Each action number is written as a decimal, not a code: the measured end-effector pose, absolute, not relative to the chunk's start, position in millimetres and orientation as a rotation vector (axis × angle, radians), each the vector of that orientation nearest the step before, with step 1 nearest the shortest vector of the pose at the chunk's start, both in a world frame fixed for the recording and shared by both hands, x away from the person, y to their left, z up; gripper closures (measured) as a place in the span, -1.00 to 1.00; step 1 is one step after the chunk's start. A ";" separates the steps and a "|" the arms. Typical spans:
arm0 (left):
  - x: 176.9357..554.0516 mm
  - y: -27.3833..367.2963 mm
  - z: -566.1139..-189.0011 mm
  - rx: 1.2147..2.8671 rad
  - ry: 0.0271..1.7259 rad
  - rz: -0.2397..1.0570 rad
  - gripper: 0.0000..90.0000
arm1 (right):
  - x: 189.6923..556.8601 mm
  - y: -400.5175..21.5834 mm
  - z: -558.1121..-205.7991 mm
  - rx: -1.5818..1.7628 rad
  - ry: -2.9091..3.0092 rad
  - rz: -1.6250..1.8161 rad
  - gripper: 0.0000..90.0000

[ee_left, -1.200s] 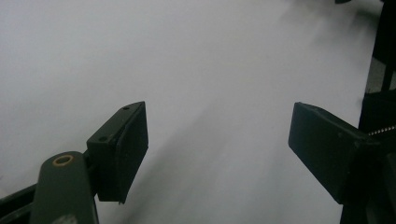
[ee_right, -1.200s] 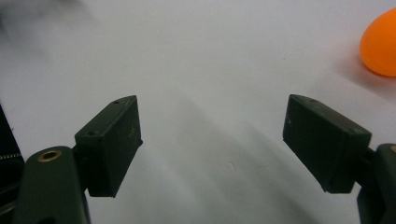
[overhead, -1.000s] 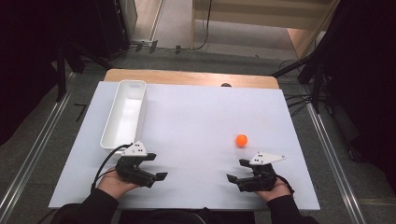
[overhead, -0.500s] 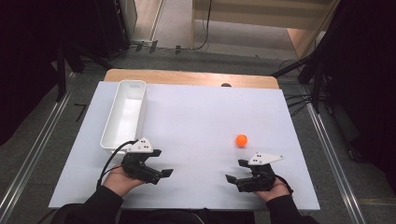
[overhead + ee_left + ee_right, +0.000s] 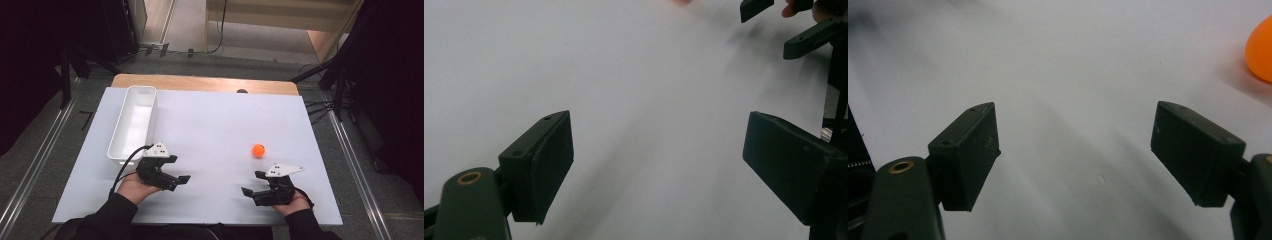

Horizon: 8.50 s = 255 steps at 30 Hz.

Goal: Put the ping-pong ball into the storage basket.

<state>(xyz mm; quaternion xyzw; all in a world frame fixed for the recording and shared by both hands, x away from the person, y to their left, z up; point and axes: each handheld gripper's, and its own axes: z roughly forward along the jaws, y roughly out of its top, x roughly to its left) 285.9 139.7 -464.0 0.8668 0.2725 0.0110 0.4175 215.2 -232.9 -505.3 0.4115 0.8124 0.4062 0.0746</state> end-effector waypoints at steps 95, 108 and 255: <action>333.4 66.4 -446.8 2.159 0.567 0.001 -0.69 | 218.4 -239.1 -506.5 1.250 2.416 1.216 -0.60; 334.6 55.2 -447.4 2.160 0.550 -0.009 -0.69 | 218.1 -239.5 -506.3 1.254 2.417 1.217 -0.60; 378.1 -91.9 -466.6 2.185 0.479 0.010 -0.63 | 216.8 -240.1 -504.9 1.245 2.426 1.229 -0.60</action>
